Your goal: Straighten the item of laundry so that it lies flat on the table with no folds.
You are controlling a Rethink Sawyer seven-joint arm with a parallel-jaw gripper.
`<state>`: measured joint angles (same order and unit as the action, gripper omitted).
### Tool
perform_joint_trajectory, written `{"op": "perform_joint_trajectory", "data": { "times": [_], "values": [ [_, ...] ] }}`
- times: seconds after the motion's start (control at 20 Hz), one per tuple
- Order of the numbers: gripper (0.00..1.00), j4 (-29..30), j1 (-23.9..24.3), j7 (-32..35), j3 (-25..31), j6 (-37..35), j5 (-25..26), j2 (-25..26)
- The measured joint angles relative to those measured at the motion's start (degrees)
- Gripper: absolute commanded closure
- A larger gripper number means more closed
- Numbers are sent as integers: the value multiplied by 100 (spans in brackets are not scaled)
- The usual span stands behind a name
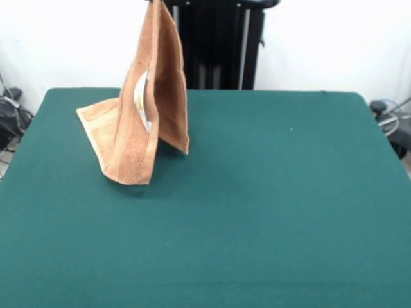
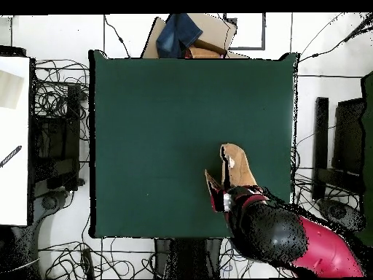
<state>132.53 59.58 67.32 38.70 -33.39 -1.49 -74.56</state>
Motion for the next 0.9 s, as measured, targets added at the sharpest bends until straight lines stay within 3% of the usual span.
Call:
{"op": "perform_joint_trajectory", "data": {
  "times": [0.45,0.5,0.9],
  "values": [
    [100,-17,-1048,2,-158,564,439,548],
    [100,-50,-1403,26,-307,695,526,676],
    [100,-225,-2882,288,-1178,1329,743,1224]
  ]
}}
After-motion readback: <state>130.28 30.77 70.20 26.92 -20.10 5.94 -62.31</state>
